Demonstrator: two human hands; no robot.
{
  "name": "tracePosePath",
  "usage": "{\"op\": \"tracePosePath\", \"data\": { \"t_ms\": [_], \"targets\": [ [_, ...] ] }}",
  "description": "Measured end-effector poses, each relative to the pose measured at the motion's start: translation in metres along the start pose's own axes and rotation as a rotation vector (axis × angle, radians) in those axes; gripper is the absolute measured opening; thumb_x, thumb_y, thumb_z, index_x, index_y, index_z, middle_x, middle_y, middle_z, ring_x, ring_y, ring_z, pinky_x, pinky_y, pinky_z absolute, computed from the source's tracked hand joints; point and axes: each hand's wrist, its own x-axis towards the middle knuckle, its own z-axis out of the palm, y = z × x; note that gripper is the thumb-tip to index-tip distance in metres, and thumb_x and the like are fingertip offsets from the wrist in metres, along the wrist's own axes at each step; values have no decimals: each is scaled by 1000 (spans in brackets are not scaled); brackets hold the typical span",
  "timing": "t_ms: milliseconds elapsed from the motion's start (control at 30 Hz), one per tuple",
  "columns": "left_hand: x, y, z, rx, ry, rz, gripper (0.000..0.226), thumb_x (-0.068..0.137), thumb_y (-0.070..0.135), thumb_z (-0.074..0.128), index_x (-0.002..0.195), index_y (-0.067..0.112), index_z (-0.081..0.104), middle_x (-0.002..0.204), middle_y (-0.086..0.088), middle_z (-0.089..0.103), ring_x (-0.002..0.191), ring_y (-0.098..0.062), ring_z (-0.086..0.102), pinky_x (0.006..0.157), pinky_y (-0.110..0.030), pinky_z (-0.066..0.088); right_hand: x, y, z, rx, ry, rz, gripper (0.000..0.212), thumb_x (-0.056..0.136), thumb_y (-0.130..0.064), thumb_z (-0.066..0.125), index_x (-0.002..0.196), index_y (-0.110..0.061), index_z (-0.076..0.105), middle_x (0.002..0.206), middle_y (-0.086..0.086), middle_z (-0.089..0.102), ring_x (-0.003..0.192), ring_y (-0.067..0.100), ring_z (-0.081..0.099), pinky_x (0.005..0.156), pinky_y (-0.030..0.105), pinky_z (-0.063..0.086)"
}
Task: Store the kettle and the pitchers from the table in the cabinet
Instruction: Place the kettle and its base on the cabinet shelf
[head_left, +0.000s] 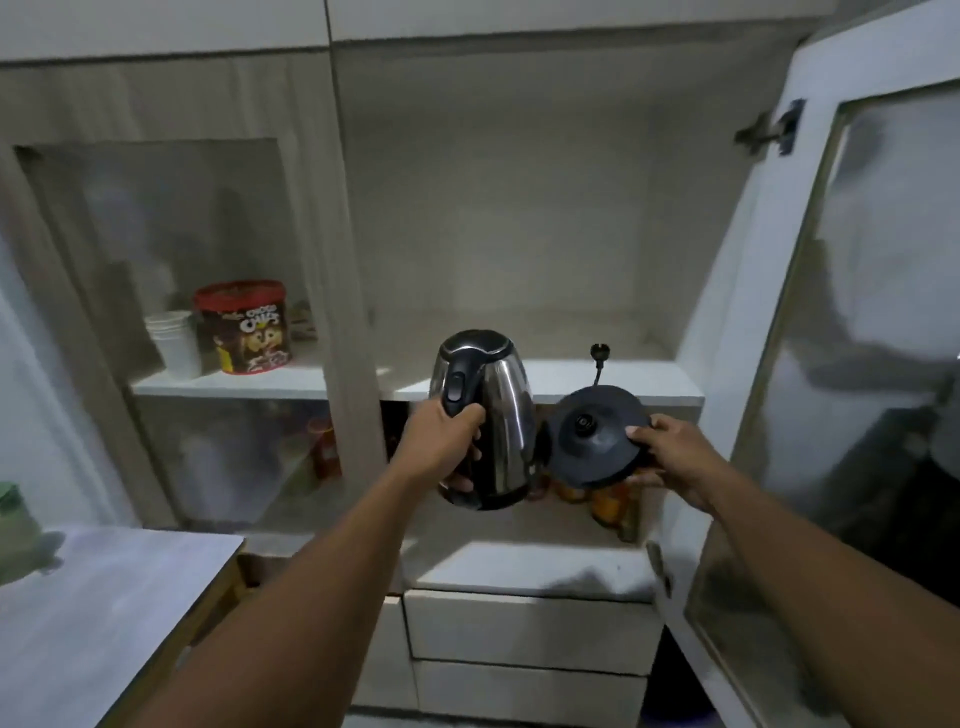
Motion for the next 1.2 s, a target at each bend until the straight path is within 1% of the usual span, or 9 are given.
{"op": "tracePosePath", "data": {
  "t_ms": [300, 433, 567, 667, 767, 967, 1033, 1100, 1200],
  "targets": [
    [122, 91, 38, -110, 35, 203, 18, 92, 20, 59, 81, 7, 63, 71, -13, 63, 57, -23, 62, 43, -28, 53, 83, -79, -21, 269, 180, 13, 25, 97, -9, 59, 119, -1, 52, 117, 18, 62, 94, 33, 67, 66, 44, 60],
    [193, 88, 52, -101, 29, 218, 15, 92, 17, 58, 80, 8, 62, 73, -14, 61, 56, -24, 61, 43, -29, 54, 147, -81, 0, 330, 228, 98, 37, 97, -5, 57, 132, 2, 48, 118, 23, 61, 101, 37, 67, 77, 47, 61],
    [265, 80, 62, -90, 36, 201, 19, 93, 18, 59, 74, 19, 61, 75, -14, 59, 68, -28, 61, 45, -32, 58, 220, -72, 22, 350, 282, 199, 43, 97, -4, 58, 138, 0, 46, 132, 27, 57, 110, 40, 65, 56, 42, 63],
    [310, 71, 68, -58, 22, 183, 23, 95, 19, 58, 72, 19, 61, 75, -15, 59, 68, -29, 61, 44, -33, 58, 260, -57, 35, 376, 341, 234, 46, 97, -4, 57, 141, 1, 44, 138, 31, 52, 108, 43, 64, 73, 43, 63],
    [343, 60, 77, -56, 5, 127, 19, 94, 20, 59, 79, 8, 61, 75, -16, 60, 68, -29, 61, 43, -35, 59, 287, -50, 41, 365, 354, 235, 47, 99, -6, 54, 143, 3, 42, 130, 35, 55, 82, 37, 69, 85, 44, 60],
    [386, 55, 83, 12, 18, 114, 21, 92, 31, 59, 83, 12, 64, 74, -17, 70, 57, -29, 68, 50, -41, 63, 326, -52, 42, -223, 435, 170, 37, 91, -35, 59, 105, 0, 64, 72, 16, 67, 53, 27, 61, 60, 35, 54],
    [392, 53, 86, 65, 29, 149, 24, 92, 37, 59, 89, 13, 65, 78, -16, 72, 59, -28, 68, 48, -33, 60, 330, -54, 41, -530, 432, 181, 51, 86, -47, 60, 115, -5, 64, 99, 15, 70, 84, 32, 68, 76, 40, 57],
    [397, 45, 89, 221, 96, 203, 31, 91, 46, 56, 98, 17, 63, 83, -12, 70, 66, -27, 65, 56, -27, 51, 329, -53, 40, -832, 467, 182, 64, 84, -54, 59, 127, -7, 57, 130, 17, 56, 118, 37, 55, 96, 45, 50],
    [397, 28, 93, 401, 241, 253, 39, 87, 54, 53, 101, 18, 58, 81, -7, 61, 76, -33, 58, 68, -33, 44, 319, -45, 40, -1050, 543, -75, 64, 84, -55, 58, 129, -9, 49, 134, 17, 45, 124, 40, 42, 96, 50, 47]
  ]
}}
